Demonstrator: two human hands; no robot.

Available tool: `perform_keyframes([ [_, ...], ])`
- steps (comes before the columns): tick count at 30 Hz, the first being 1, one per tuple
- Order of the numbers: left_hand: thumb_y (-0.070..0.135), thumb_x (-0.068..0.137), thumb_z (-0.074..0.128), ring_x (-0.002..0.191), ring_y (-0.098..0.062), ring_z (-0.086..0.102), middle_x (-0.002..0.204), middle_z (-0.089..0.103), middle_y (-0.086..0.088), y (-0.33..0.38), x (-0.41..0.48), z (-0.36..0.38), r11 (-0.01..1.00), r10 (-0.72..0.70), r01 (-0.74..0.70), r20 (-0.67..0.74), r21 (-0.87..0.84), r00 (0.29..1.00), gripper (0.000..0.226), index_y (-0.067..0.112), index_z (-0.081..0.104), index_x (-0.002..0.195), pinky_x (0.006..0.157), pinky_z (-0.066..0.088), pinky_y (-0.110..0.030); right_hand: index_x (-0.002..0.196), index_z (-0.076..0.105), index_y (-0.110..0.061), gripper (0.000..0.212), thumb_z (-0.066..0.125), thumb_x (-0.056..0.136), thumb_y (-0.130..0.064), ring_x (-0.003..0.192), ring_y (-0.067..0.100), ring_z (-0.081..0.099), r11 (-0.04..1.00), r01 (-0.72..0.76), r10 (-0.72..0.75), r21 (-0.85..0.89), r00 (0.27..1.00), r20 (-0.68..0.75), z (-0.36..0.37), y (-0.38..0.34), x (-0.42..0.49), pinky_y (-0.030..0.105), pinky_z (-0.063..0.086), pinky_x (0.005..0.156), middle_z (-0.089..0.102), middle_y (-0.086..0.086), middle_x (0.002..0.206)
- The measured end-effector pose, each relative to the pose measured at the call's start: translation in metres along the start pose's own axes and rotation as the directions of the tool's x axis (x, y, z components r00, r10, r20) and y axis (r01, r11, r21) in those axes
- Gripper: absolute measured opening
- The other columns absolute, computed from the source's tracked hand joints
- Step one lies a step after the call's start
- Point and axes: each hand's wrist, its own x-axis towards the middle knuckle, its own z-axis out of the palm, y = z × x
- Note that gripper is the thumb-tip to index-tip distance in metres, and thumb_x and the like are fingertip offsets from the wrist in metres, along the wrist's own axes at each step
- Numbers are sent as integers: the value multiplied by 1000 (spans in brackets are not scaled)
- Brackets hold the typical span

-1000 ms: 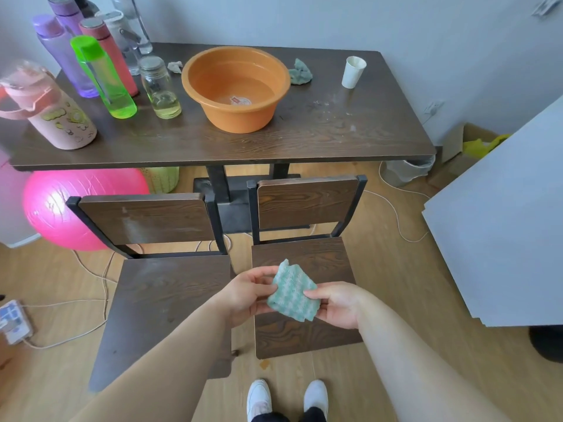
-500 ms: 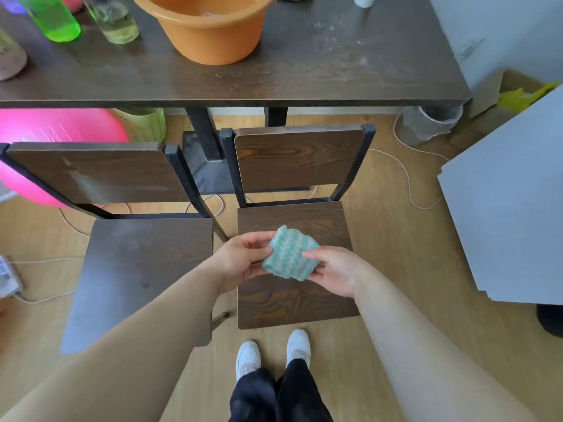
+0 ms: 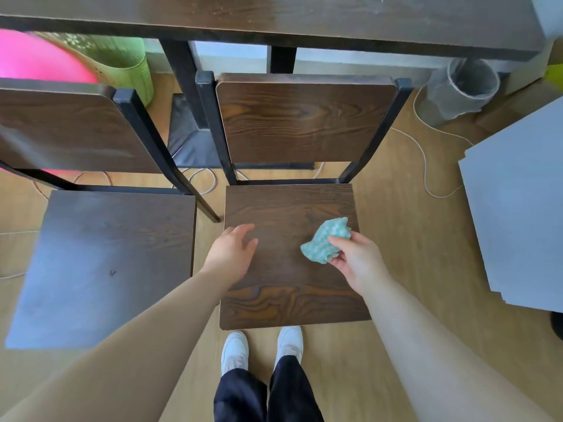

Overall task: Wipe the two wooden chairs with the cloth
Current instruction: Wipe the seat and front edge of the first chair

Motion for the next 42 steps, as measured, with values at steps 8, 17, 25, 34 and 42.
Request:
perform_keyframes([
  [8, 37, 103, 42, 139, -30, 33, 153, 39, -4, -33, 24, -4, 834, 117, -63, -64, 548, 991, 50, 23, 34, 150, 110, 34, -46, 97, 64, -16, 11, 65, 88, -8, 92, 25, 68, 840, 127, -286, -528, 930, -231, -25, -11, 73, 40, 58, 79, 67, 3, 94],
  [17, 33, 96, 56, 138, -35, 39, 149, 47, -10, -75, 38, 10, 797, 129, -43, -101, 602, 987, 52, 22, 45, 145, 109, 38, -51, 109, 62, -5, 21, 62, 91, -16, 87, 33, 63, 424, 65, -674, -903, 688, -267, -20, -46, 151, 28, 43, 66, 66, 14, 102],
  [25, 39, 99, 49, 143, -33, 35, 155, 41, -7, -99, 49, 24, 807, 112, -7, -142, 590, 984, 52, 24, 42, 149, 113, 35, -49, 130, 56, -18, 39, 65, 93, -25, 98, 20, 65, 639, 187, -484, -746, 851, -202, 12, -11, 197, 30, 51, 78, 67, 2, 114],
  [34, 37, 103, 39, 148, -32, 24, 161, 30, -7, -102, 73, 20, 789, 98, -9, -111, 614, 989, 53, 27, 31, 155, 119, 23, -47, 144, 49, -25, 43, 52, 101, -27, 104, 30, 67, 474, 80, -492, -877, 850, -188, 6, -12, 214, 44, 60, 85, 63, 9, 127],
  [42, 31, 104, 32, 153, -31, 5, 167, 6, -9, -124, 66, 8, 780, -21, 117, -162, 615, 987, 57, 25, 15, 159, 123, 13, -45, 142, 50, -29, 41, 50, 102, -22, 97, 31, 67, 442, 30, -477, -896, 854, -207, 15, -8, 219, 43, 61, 79, 63, 11, 114],
])
